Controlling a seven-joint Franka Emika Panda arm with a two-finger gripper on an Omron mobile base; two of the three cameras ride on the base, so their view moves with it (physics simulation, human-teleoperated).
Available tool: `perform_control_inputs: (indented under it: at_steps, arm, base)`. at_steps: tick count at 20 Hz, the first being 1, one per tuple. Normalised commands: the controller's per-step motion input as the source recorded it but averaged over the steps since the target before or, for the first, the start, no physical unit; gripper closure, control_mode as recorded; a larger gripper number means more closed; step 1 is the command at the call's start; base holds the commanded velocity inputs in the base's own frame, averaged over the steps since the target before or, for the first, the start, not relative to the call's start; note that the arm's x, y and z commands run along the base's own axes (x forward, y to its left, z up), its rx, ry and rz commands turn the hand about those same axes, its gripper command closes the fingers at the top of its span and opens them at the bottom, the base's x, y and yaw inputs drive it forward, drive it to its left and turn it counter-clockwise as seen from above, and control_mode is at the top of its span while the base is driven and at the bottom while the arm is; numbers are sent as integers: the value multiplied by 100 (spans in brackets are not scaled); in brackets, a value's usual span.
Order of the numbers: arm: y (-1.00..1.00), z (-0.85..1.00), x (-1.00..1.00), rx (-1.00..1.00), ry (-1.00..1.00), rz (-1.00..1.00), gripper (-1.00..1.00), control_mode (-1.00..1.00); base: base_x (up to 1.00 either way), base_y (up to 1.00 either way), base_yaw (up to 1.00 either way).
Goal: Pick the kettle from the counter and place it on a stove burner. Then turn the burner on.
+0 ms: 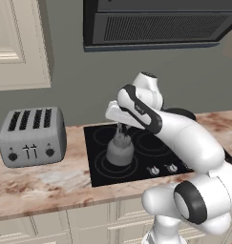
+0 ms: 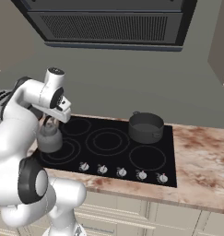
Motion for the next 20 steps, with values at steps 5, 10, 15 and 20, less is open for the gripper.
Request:
perform_control_inputs:
  at_steps: [5,10,15,20]
  arm:
    - [-15,-5,15,-3,0,0,100,-100]
    - [0,0,0,0,1,0,100,-100]
    - [0,-8,0,0,0,0,100,-100]
    - [0,-17,1,-4,0,0,100,-100]
  base:
    - [0,0,0]
    - [0,0,0]
    - [0,0,0]
    - [0,0,0]
